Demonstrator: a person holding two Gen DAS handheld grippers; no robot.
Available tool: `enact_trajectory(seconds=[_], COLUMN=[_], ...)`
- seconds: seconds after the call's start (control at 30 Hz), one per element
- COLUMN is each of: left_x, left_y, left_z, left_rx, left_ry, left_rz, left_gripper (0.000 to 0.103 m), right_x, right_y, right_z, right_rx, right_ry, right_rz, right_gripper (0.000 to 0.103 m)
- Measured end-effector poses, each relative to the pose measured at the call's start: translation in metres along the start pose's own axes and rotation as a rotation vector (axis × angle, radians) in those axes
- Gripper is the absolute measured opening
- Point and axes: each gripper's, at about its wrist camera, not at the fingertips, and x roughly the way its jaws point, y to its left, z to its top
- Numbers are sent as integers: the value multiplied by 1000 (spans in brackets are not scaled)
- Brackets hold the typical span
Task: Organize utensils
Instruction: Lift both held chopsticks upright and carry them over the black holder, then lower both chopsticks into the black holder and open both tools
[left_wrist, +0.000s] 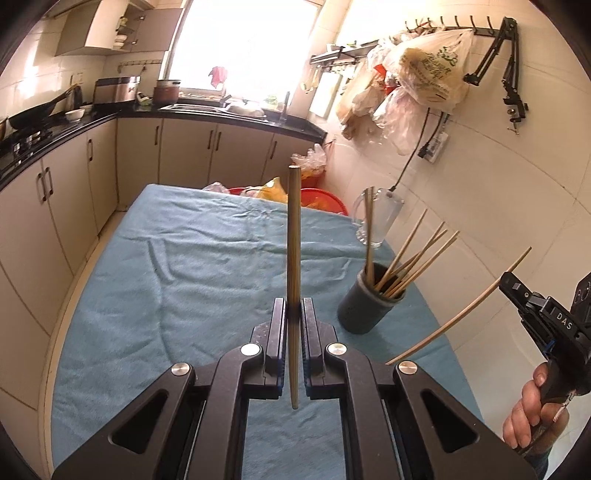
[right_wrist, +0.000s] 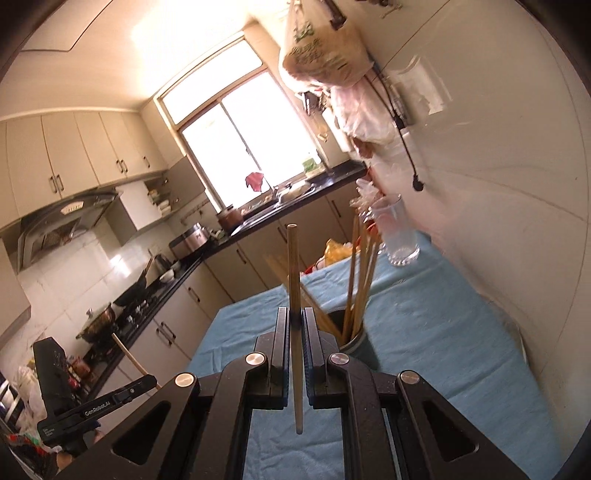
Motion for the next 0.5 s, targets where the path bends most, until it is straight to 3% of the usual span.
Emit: enact_trajectory(seconds=[0.5], left_x=[37], left_y=[-71], left_z=[77], left_rx=[51], left_ry=[-37], left_rz=[-105], left_gripper=[7], right_x=[1], right_y=[-22], right_z=[70], right_rx=[39], right_ry=[-134], right_rz=[-15], right_gripper=[7])
